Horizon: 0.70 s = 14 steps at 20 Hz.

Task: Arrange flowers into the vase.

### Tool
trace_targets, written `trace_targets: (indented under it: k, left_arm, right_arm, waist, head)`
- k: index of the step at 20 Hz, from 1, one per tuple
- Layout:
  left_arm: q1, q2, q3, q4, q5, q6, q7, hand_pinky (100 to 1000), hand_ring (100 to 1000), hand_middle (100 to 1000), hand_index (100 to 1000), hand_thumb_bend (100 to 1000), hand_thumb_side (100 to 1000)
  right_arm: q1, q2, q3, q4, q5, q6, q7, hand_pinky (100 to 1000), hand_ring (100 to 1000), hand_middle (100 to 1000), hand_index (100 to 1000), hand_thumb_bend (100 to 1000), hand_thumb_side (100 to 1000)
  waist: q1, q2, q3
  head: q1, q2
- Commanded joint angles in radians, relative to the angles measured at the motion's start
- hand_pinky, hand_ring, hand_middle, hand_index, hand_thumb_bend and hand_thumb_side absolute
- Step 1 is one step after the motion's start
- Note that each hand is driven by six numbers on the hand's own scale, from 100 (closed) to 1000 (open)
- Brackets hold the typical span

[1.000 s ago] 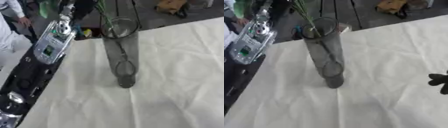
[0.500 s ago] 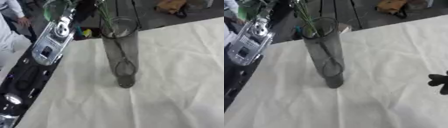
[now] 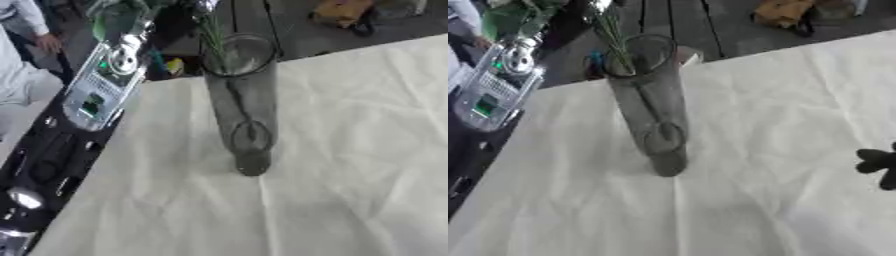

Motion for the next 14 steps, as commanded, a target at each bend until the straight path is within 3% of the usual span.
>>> trace_targets:
  k: [1,14]
  left_arm:
    - [-0.013,0.039,0.007,-0.015,-0.014,0.0,-0.033,406,628,653,760,100,892]
    - [-0.005,0.06,0.015,-0.027,-0.07,-0.034,-0.191,619,776,794,940,100,1000]
  right_arm:
    - [-0.006,-0.006,-0.004,-0.019,0.003,0.003,-0.002,863,695,503,813,100,1000]
    - [-0.002,-0.007,-0.005,-0.019,0.002,0.008,-0.003,865,687,500,812,100,1000]
  waist:
    - [-0.002,-0.036,0.001]
    - [0.0,-0.044,0.005]
  head:
    - [-0.002,0.002]
    - [-0.002,0.006]
